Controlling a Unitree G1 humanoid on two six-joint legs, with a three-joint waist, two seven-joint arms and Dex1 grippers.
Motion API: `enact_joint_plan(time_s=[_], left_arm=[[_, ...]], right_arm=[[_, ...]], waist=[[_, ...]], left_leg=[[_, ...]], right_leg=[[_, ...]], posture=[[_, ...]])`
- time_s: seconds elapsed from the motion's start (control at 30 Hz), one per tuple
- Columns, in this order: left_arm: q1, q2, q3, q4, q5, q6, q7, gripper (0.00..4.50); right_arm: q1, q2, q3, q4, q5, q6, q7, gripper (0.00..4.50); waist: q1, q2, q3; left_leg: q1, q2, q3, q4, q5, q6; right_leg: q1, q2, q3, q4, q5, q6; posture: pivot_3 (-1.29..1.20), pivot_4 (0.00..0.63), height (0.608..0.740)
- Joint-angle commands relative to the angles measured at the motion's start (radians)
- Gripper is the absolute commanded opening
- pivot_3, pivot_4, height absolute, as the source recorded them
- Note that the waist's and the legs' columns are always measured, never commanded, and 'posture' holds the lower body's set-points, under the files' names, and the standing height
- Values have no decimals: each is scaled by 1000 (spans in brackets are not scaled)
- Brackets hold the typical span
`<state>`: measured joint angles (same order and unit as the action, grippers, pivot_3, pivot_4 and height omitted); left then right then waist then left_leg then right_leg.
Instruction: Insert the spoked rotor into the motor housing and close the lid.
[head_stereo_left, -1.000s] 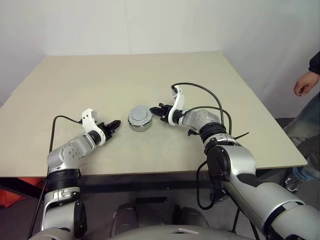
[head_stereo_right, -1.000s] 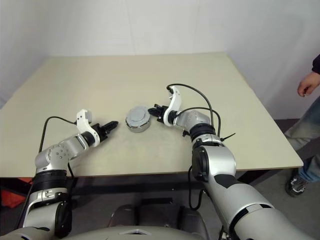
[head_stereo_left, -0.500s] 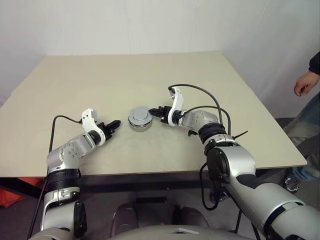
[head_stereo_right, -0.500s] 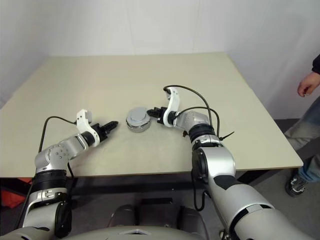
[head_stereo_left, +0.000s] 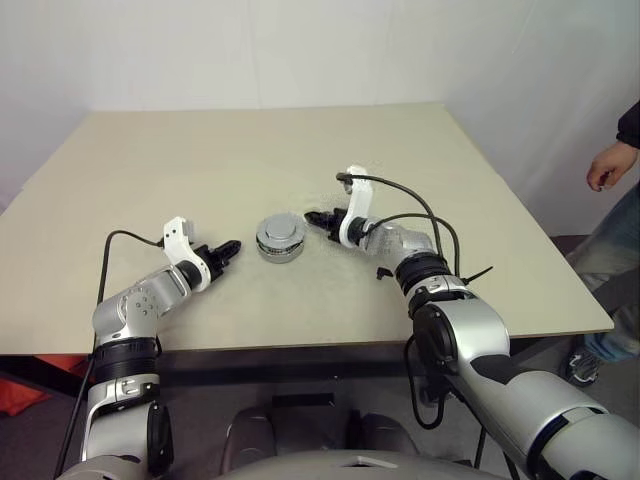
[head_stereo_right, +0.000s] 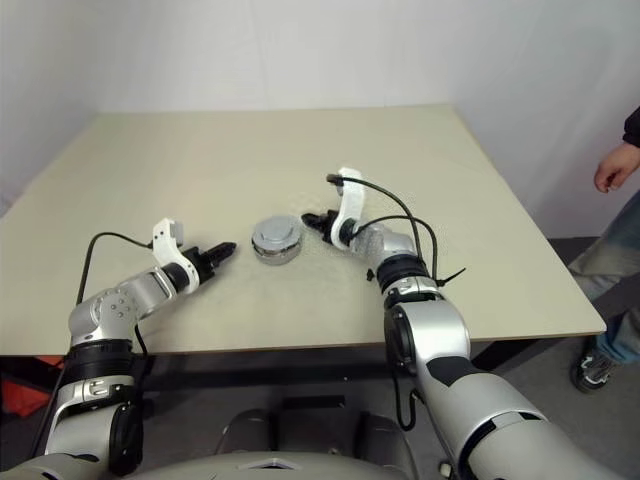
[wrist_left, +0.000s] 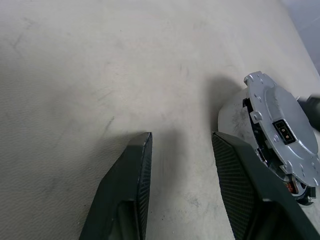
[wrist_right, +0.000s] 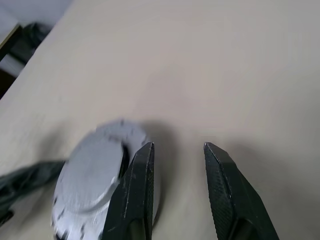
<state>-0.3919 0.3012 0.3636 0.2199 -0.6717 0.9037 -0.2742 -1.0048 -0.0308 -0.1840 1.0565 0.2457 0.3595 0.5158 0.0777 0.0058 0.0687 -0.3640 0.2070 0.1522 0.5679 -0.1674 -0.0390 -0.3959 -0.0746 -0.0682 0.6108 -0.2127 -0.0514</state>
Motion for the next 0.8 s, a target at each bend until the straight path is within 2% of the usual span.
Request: enact_joint_plan(time_s=[0.03, 0.1, 0.2, 0.3, 0.4, 0.8], left_arm=[[-1, 10, 3, 5, 17, 10, 16, 2025], [-3, 11, 2, 8, 18, 9, 15, 2025], [-5, 14, -2, 14, 23, 7, 12, 2025], [-2, 18, -6, 12, 26, 7, 10, 2025], [4, 24, -2, 5, 24, 11, 10, 2025], [33, 24, 12, -32, 17, 19, 23, 2025]], right_arm=[[-6, 10, 11, -114, 7, -104, 40, 1734], [19, 20, 44, -150, -10, -147, 85, 1734], [71, 33, 123, -177, -67, -234, 143, 2324], [128, 49, 227, -151, -157, -355, 177, 3377], [150, 69, 276, -115, -203, -417, 164, 4404], [110, 91, 274, -25, -225, -472, 142, 4460]], waist=[[0, 0, 0], [0, 0, 0], [-1, 0, 0], [-1, 0, 0], [-4, 0, 0], [-11, 0, 0]], left_leg=[[0, 0, 0, 0, 0, 0], [0, 0, 0, 0, 0, 0], [0, 0, 0, 0, 0, 0], [0, 0, 0, 0, 0, 0], [0, 0, 0, 1, 0, 0], [2, 0, 0, 1, 0, 0]], right_leg=[[0, 0, 0, 0, 0, 0], [0, 0, 0, 0, 0, 0], [1, 0, 0, 0, 0, 0], [1, 0, 0, 0, 0, 0], [1, 0, 0, 0, 0, 0], [2, 0, 0, 0, 0, -1]], posture=[[0, 0, 740], [0, 0, 740], [0, 0, 740], [0, 0, 740], [0, 0, 740], [0, 0, 740]])
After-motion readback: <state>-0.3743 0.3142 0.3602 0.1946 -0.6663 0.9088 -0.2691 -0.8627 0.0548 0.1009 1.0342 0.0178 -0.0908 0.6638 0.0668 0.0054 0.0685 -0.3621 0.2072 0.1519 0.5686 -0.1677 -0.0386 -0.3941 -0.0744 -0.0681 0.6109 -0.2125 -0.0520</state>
